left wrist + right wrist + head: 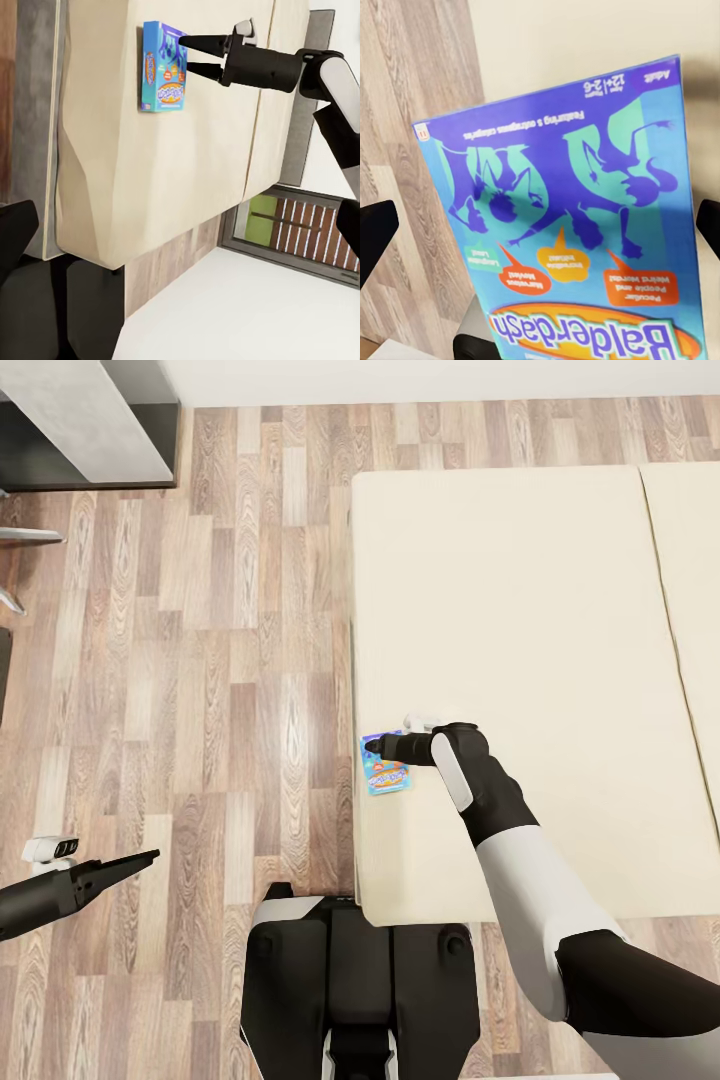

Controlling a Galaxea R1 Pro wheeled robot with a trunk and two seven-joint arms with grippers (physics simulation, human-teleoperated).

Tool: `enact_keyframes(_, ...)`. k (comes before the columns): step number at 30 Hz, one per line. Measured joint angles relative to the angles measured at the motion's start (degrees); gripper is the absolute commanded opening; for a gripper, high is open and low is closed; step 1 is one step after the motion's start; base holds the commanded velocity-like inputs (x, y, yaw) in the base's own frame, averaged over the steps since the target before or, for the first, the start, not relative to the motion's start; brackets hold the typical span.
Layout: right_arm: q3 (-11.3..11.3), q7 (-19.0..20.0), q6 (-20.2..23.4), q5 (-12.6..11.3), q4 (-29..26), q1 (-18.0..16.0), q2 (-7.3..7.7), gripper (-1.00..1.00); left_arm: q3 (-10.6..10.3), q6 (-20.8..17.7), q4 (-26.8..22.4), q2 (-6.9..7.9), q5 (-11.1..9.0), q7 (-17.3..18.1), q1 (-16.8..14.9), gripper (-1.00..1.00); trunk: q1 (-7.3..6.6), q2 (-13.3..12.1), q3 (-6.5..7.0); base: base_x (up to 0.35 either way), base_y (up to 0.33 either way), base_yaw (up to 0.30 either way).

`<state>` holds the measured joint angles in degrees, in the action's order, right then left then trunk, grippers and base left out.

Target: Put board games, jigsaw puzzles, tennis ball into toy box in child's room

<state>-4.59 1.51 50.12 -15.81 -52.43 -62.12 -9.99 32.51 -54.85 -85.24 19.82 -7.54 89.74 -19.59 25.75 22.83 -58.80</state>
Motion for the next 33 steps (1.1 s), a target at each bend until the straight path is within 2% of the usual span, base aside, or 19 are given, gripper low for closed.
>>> enact_keyframes(33, -0.1, 0.0, 0.0, 0.0, 0.0, 0.0, 0.0, 1.0, 0.0, -0.1, 0.0, -0.02, 0.0, 0.0, 0.0, 1.0, 0.0, 0.0, 0.0, -0.004, 0.02, 0.0)
